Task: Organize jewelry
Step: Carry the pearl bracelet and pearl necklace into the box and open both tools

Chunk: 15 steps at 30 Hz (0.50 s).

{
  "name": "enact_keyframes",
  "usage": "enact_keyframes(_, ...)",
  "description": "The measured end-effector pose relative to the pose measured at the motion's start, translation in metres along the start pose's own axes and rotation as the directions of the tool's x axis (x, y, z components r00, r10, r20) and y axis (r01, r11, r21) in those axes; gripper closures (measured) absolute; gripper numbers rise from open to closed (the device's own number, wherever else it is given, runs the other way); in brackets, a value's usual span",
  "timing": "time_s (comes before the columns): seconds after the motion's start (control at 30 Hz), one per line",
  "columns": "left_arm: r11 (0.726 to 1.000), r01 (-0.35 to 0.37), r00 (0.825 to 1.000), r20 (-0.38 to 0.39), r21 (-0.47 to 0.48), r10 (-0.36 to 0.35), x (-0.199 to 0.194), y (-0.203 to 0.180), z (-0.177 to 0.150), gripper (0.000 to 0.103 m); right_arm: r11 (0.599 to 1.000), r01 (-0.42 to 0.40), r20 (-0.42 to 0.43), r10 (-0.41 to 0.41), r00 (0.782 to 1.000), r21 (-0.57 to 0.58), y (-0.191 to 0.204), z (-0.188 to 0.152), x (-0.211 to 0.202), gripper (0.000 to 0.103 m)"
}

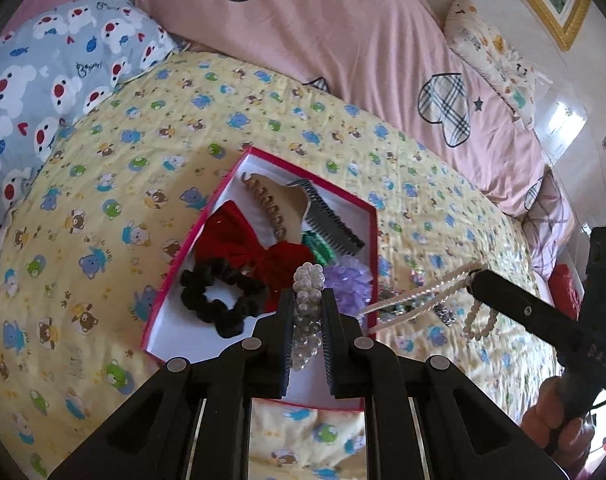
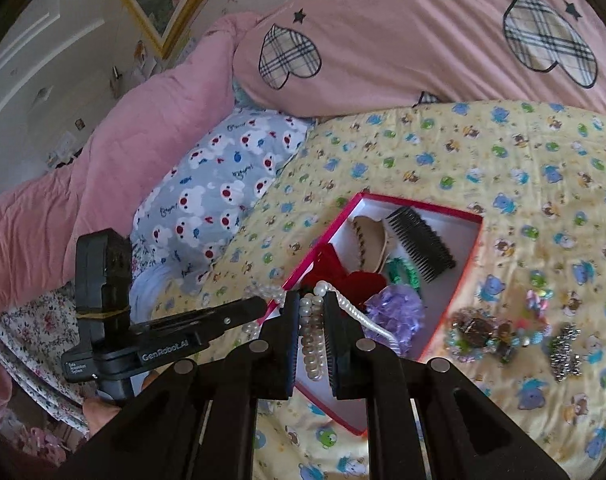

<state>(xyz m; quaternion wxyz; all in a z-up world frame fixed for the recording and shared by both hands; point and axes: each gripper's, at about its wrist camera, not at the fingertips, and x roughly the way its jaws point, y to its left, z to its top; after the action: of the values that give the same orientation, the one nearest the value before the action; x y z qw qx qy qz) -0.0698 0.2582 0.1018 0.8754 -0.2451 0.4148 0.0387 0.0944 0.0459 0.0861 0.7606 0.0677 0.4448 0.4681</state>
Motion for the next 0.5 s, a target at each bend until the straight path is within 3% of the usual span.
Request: enact_keyframes(0.5,0.994,-0.066,0.992,-0.116,-0.086,0.056,0.073,0.041,0.010,0.091,0.997,0.043,-0.205,-0.028,0.978,0.068,-0.035,-0.046,0.087,0.092)
